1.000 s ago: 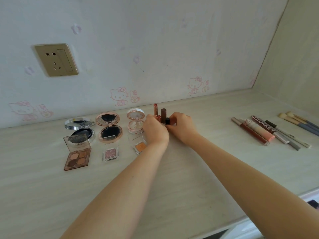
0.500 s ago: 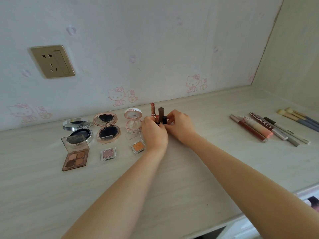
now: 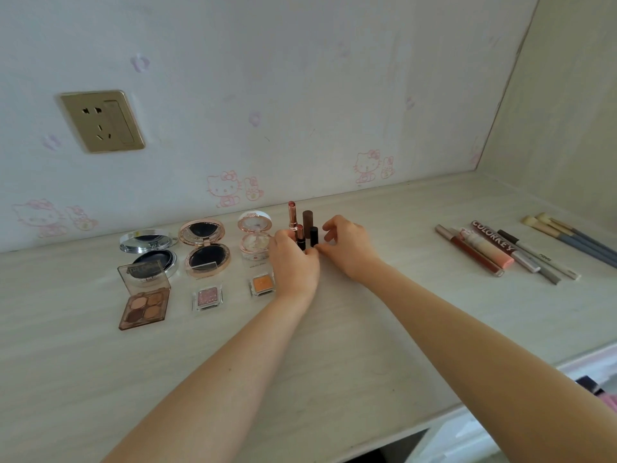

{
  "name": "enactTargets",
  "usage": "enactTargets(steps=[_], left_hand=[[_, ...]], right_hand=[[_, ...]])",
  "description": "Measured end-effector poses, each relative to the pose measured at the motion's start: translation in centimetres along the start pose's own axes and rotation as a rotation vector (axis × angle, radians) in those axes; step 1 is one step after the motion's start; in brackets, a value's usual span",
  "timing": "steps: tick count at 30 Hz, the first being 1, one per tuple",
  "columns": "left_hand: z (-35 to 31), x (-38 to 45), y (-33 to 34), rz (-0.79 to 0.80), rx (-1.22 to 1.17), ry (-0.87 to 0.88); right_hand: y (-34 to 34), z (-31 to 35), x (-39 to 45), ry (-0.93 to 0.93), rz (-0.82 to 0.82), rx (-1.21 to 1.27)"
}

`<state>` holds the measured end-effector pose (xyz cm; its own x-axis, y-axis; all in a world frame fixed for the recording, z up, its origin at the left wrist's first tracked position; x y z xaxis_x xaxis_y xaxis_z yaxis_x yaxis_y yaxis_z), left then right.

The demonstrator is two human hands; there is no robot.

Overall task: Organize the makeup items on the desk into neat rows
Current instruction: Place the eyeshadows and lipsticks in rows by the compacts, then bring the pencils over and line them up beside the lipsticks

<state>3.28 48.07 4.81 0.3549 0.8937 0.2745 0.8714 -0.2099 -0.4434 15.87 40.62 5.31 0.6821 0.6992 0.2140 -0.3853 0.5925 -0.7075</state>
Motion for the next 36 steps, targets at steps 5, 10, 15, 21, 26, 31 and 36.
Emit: enactTargets(steps=[5,10,15,21,26,31,36], left_hand=[[-1.7,-1.6,-1.0,-0.007,0.027,0.082],[-4.4,-4.0,-1.0,0.036,0.050,0.249],[-6.0,-6.1,1.2,0.148,0.094,0.307],[-7.6,-8.0,5.3,0.308,0.124,0.356],[-10.2,-9.1,9.3,0.404,0.124,0.412],[-12.8,-9.3,13.4,0.478,0.107,0.464],[-14.9,-8.4,18.1,0.523,0.142,0.509]], right_hand=[[-1.6,0.0,-1.7,-0.024,0.006,-0.062],[-4.2,-0.6,-4.7,-0.066,0.023,-0.207],[-7.9,-2.9,-7.6,-0.071,0.000,-0.328],[-13.1,-5.8,-10.5,-0.046,-0.049,-0.479],[-16.9,-8.8,-11.2,0.007,-0.084,-0.558],[-19.2,-11.4,-11.2,0.014,-0.097,-0.629],[-20.9,-13.0,-10.6,0.046,-0.108,-0.674]])
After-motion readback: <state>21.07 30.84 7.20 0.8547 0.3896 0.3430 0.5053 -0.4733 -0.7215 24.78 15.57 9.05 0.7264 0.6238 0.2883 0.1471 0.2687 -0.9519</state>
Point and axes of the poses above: each hand's wrist, its own x-axis towards the middle knuckle, its own y-axis out of the palm, z = x × y, the point moved 10 cm from there along x, towards the middle knuckle, and after that the axes turned 1 degree about -z, right-handed, at the moved point
